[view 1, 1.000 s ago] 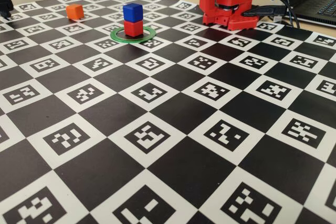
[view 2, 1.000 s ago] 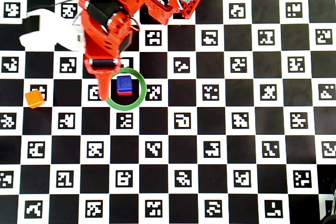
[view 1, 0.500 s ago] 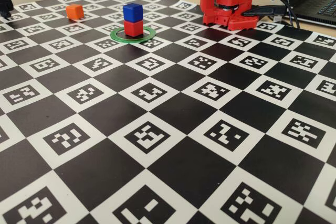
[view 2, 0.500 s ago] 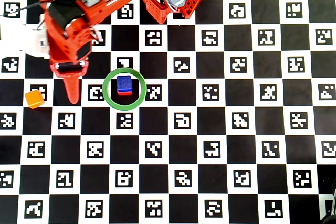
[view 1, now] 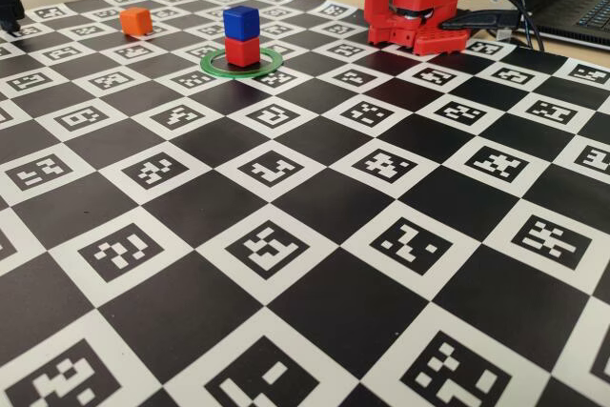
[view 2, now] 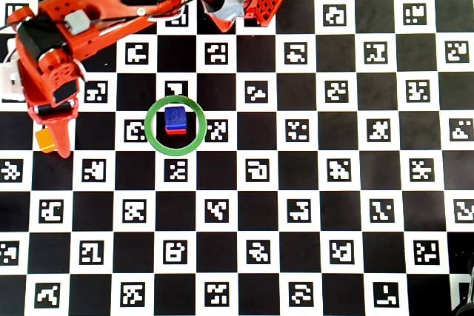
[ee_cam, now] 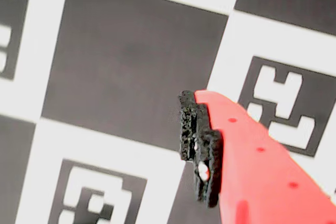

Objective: Grab the red cube then put it in the green circle then put the blue cube on top and finally the orange cube on top

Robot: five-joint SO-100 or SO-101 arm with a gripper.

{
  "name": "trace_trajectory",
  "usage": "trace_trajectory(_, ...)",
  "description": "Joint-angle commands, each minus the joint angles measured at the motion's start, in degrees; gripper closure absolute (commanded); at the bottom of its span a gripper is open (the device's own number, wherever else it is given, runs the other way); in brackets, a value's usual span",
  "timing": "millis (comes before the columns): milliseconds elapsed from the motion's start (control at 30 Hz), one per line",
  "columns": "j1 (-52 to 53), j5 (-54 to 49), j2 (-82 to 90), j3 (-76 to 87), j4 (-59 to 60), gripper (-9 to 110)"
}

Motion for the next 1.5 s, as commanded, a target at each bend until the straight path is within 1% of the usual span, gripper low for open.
trace_trajectory(0, 0.7, -0.4, -1.1, -8.1, 4.2, 56)
trace_trajectory(400, 2.0, -1.3, -12.4, -12.4, -1.3, 56)
trace_trajectory(633, 3.2, -2.2, -17.1, -14.4, -6.7, 56)
trace_trajectory(1067, 3.5, -4.6, -21.8, -16.1, -12.1, 56)
trace_trajectory(1467, 1.8, -3.0, -21.2, -13.8, -13.4, 56)
